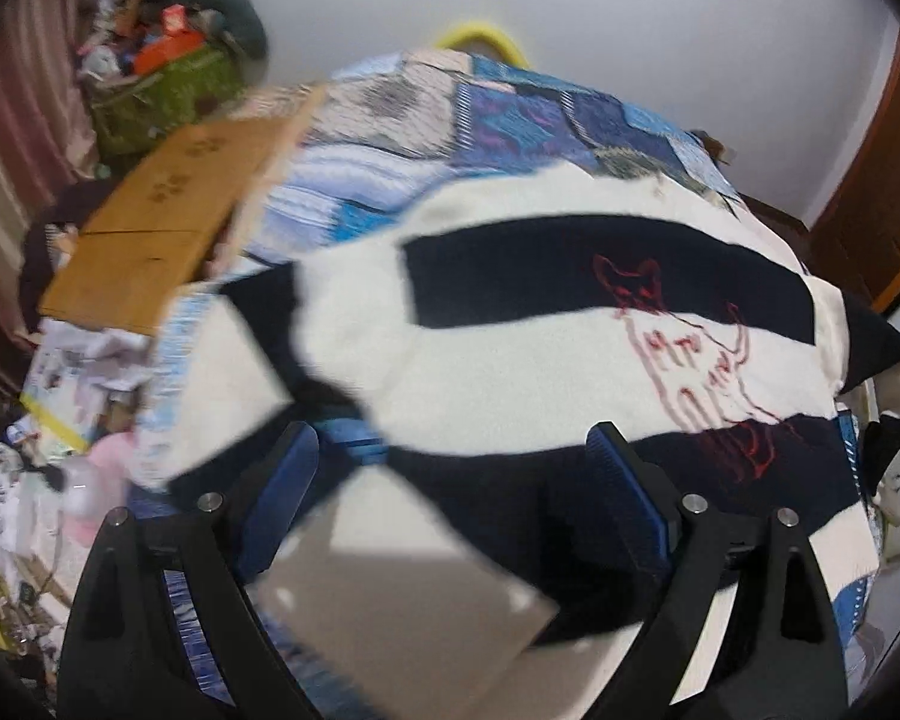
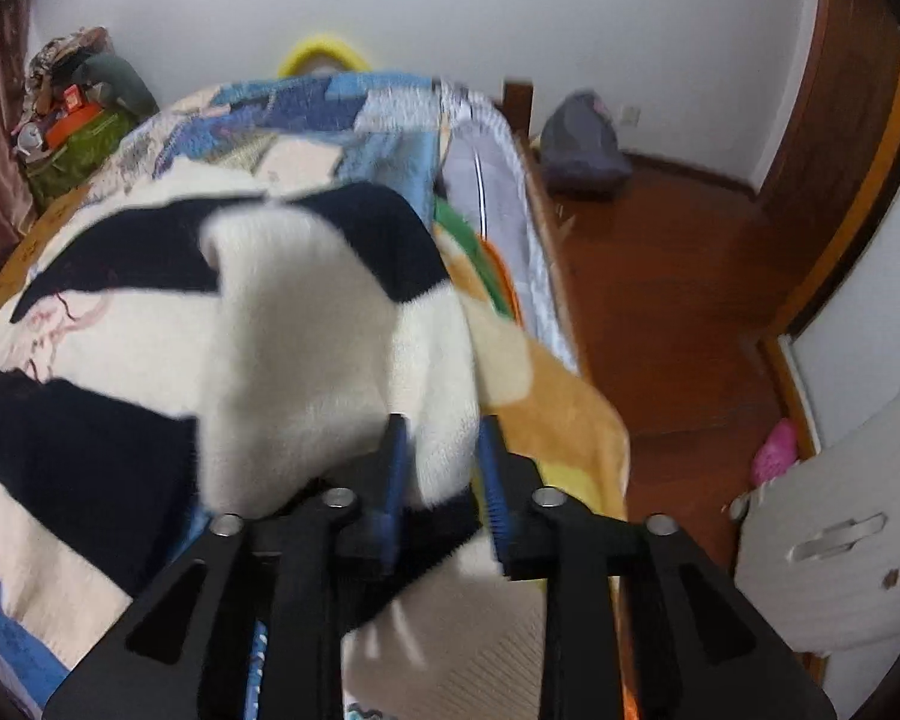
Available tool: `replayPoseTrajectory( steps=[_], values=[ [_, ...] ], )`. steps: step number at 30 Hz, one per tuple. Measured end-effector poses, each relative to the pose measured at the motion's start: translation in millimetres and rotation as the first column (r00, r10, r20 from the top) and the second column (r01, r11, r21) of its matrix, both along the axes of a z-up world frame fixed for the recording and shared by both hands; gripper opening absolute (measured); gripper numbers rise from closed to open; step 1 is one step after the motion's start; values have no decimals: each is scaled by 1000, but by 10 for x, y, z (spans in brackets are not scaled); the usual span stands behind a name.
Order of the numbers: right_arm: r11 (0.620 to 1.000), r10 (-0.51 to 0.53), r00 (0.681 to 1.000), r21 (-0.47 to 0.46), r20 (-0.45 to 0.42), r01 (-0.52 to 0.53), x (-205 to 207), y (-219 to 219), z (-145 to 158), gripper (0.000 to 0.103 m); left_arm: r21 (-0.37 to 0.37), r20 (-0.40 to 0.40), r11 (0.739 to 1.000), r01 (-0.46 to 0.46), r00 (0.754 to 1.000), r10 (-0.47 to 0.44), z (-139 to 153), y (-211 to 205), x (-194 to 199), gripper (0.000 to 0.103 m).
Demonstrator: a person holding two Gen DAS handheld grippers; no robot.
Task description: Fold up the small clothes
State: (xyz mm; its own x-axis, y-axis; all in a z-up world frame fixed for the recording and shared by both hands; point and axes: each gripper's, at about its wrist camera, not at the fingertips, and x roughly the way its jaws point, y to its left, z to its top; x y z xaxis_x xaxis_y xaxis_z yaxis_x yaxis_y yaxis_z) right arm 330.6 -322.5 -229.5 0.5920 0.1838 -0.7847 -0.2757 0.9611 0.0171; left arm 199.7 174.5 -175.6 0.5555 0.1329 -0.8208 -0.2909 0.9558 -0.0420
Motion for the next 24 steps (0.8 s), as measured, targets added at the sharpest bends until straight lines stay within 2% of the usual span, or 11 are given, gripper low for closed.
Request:
replayPoseTrajectory(
  steps=[2,5,7,10,12,14,16,18,20,21,24],
  values=[
    [1000,7,998,0,66,-7,-75,60,177,45,21,-4,1000,-17,1000,17,45,102,-150,92],
    [998,48,991,20,128,-51,-175,187,402,45,19,-38,1000,-24,999,25,-40,201,-346,92],
    [994,86,987,50,137,-93,-217,299,483,47,-7,-66,1000,-16,998,16,-145,196,-449,92],
    [982,157,979,84,132,-169,-256,585,509,60,-96,-82,995,14,996,-22,-284,103,-558,92],
    [970,215,969,90,125,-226,-299,811,457,60,-133,-81,990,56,994,-67,-349,-15,-569,92],
    [954,272,958,100,94,-281,-305,1049,339,60,-119,-75,988,98,991,-108,-420,-173,-543,92],
    [939,319,947,122,47,-322,-316,1282,184,60,-77,-91,992,102,990,-109,-514,-274,-502,76],
    [926,358,934,130,4,-356,-367,1481,38,60,-57,-74,995,80,994,-85,-536,-256,-498,66],
    [915,388,921,131,-28,-381,-406,1601,-71,60,-63,-60,996,55,996,-59,-502,-164,-533,42],
    [912,399,916,128,-43,-391,-432,1652,-114,60,-64,-55,997,39,998,-43,-479,-96,-562,21],
    [905,418,905,116,-74,-409,-470,1750,-237,60,-108,-32,994,-14,999,11,-410,208,-688,11]
  ],
)
